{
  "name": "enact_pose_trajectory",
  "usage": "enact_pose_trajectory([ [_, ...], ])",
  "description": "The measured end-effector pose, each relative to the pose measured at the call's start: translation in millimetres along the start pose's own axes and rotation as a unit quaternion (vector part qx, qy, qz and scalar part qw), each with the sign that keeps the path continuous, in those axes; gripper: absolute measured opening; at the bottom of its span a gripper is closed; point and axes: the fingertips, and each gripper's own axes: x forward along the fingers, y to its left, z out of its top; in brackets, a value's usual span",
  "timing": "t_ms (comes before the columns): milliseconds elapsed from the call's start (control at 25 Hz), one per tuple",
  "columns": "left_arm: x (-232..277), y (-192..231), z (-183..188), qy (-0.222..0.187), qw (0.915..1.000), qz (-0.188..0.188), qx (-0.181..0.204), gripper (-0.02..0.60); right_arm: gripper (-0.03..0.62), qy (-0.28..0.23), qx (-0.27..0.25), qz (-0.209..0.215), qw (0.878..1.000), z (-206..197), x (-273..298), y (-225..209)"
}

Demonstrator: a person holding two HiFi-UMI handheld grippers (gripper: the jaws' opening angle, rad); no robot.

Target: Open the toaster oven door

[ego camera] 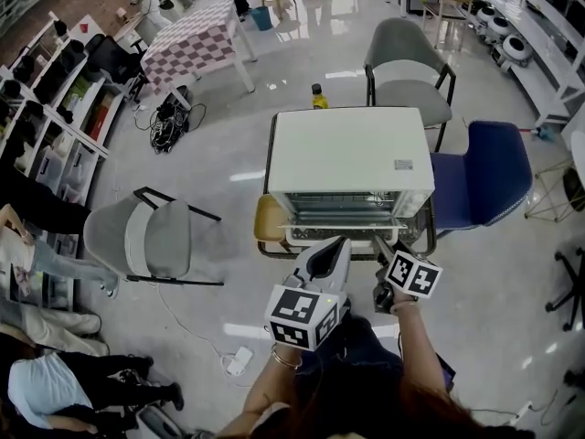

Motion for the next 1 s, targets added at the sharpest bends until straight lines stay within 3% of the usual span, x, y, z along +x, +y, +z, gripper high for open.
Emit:
enact_pose_trajectory([
  [1000, -27, -12, -29, 0.004, 0.9993, 0.027, -0.024, 0.014, 0.225, 0.032, -0.019, -0.007, 0.999, -37, -12, -13],
])
